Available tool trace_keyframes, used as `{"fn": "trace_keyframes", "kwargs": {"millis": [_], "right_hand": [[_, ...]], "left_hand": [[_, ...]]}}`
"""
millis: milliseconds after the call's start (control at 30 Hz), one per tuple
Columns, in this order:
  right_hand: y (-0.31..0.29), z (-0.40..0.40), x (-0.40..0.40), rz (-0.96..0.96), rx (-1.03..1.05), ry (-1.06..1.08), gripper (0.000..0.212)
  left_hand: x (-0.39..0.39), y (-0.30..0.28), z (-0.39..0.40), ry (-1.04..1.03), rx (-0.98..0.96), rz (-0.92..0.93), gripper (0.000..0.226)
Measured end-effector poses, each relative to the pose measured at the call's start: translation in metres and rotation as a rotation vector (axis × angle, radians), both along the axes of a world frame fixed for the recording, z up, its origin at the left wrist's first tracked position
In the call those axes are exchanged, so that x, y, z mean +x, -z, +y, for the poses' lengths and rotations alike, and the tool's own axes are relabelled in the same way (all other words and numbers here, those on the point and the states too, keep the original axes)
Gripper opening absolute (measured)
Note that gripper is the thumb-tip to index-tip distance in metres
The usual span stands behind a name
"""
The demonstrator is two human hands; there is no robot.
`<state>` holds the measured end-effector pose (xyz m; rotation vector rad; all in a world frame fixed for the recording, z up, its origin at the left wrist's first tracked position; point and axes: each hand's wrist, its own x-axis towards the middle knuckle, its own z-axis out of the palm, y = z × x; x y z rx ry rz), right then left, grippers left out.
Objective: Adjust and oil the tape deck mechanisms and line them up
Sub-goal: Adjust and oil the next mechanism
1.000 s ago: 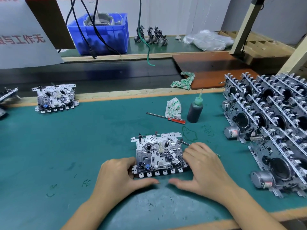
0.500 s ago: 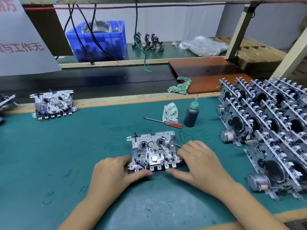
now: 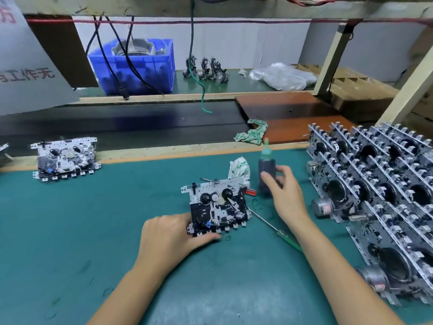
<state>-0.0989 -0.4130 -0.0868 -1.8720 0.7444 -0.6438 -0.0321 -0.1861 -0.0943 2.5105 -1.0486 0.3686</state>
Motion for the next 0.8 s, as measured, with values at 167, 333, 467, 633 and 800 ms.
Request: {"fn": "trace_keyframes", "kwargs": {"millis": [167, 333, 467, 633, 800], "right_hand": [[-0.019, 0.013, -0.007, -0.326, 0.31, -0.071, 0.017], [-0.036, 0.027, -0.011, -0.598, 0.824, -0.145, 0.031], [-0.037, 0.035, -0.014, -0.542, 0.714, -0.076, 0.043], [-0.028, 0.042, -0.011, -0.395, 0.345, -0.056, 0.035], [-0.021, 0.047, -0.01, -0.348, 0.186, -0.106, 0.033]], "left_hand": [[0.001, 0.002, 0.0, 0.009, -0.03, -0.016, 0.057], [0.0, 0.0, 0.0, 0.027, -0.062, -0.013, 0.051], [0.0, 0.0, 0.0, 0.039, -0.057, -0.01, 0.051], [0.0, 0.0, 0.0, 0.027, -0.055, -0.002, 0.049], [0.001, 0.002, 0.0, 0.021, -0.021, 0.006, 0.054]]}}
